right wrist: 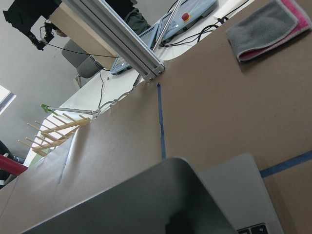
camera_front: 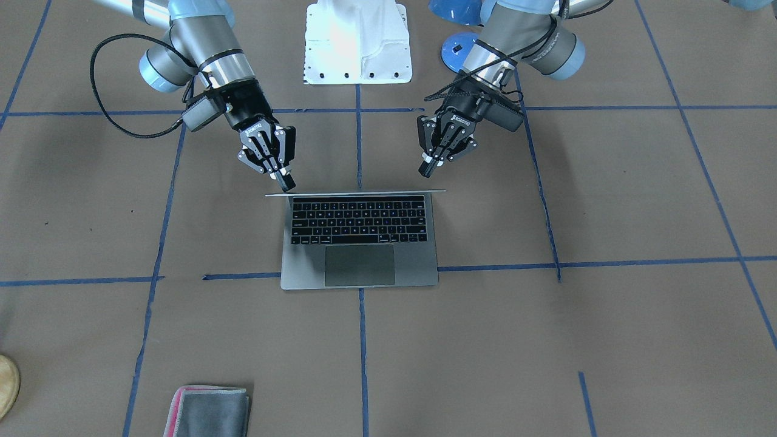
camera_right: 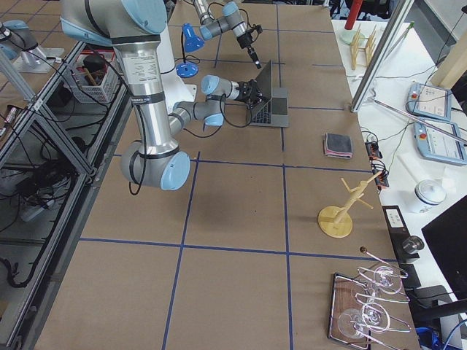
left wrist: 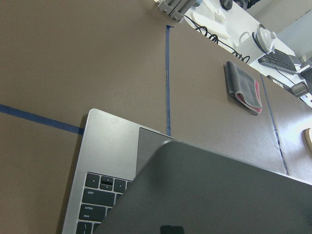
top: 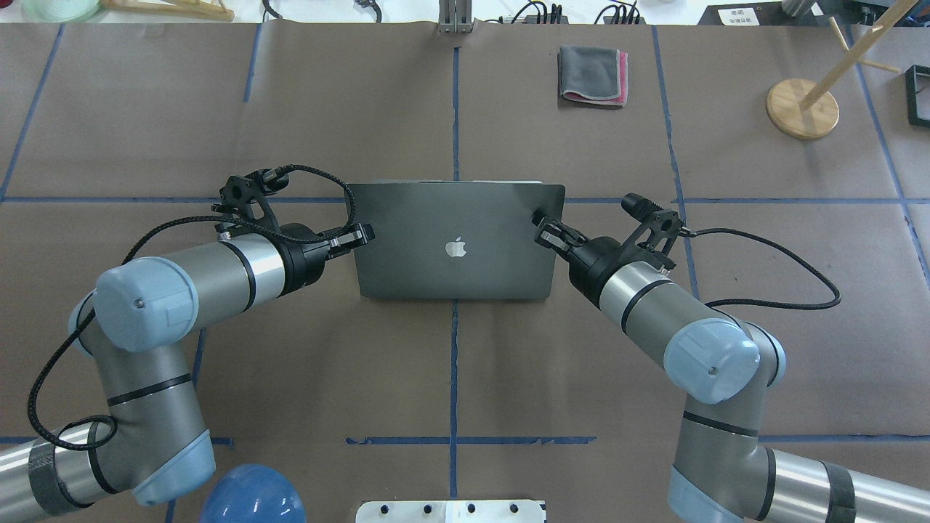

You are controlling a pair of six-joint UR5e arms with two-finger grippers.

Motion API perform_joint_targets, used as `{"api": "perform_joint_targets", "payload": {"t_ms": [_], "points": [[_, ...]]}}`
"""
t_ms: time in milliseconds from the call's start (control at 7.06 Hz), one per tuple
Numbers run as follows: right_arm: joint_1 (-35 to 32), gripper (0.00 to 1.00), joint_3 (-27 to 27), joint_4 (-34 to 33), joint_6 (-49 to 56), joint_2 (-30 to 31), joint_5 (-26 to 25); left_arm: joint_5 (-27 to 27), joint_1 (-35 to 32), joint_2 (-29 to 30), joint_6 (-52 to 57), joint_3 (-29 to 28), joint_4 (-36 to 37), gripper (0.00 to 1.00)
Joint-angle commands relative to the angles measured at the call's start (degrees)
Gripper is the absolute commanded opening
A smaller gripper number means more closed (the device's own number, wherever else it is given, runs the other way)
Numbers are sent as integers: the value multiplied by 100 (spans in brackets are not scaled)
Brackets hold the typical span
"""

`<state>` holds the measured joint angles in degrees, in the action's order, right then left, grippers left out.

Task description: Close laptop

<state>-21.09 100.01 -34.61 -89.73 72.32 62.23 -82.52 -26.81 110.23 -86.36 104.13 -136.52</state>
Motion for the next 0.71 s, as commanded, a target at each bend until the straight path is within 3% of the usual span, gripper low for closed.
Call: {"api": "perform_joint_targets", "payload": {"t_ms": [0,566], "points": [[-79,0,-341,-2,-1,-200,52,-1,-96,244,6,-374,-6,0],[-159,0,-631,-10,-1,-280,202,-10,-289,578,32,-1051,-15,0]]}}
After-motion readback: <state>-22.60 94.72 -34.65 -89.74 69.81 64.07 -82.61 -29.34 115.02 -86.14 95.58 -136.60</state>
